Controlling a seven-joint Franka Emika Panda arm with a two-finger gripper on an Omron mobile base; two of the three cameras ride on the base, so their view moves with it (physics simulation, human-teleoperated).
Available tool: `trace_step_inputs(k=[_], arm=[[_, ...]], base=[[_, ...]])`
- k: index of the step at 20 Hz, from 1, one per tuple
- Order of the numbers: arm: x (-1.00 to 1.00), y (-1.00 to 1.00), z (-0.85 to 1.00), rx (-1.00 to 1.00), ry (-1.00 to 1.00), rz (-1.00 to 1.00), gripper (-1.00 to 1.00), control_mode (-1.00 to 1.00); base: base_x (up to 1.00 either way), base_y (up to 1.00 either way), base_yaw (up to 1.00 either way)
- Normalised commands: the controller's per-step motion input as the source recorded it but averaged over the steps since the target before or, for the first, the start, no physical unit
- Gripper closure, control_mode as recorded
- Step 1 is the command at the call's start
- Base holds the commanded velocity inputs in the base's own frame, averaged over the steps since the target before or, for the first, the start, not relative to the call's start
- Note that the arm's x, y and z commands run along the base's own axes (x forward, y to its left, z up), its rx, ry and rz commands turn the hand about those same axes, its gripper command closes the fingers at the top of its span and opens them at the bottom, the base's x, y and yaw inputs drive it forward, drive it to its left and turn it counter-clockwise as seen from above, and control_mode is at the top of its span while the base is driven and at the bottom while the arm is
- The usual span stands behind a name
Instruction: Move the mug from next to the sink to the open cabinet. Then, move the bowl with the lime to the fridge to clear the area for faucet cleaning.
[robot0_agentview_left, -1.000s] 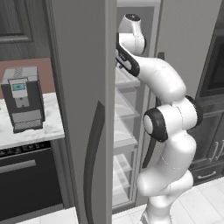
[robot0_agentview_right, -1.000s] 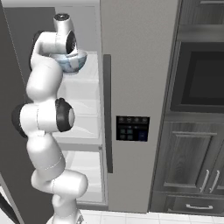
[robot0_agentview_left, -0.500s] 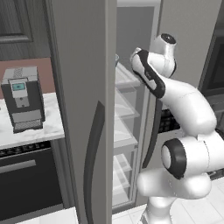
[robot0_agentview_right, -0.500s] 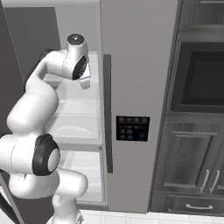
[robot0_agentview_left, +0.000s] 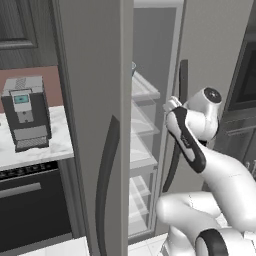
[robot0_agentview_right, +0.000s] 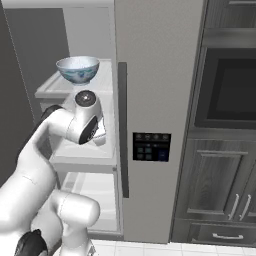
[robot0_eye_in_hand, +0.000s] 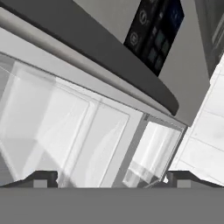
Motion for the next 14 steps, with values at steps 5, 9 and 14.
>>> trace_step_inputs(k=[5, 9, 14], arm=[[-0.8, -0.23, -0.54, -0.01, 0.0, 0.03, -1.0, 1.0], [0.0, 0.0, 0.0, 0.0, 0.0, 0.0, -1.0, 1.0], [0.0, 0.0, 0.0, 0.0, 0.0, 0.0, -1.0, 1.0]], base=[[-0.2, -0.09, 0.03], [-1.0, -0.69, 0.22], [-1.0, -0.69, 0.25]])
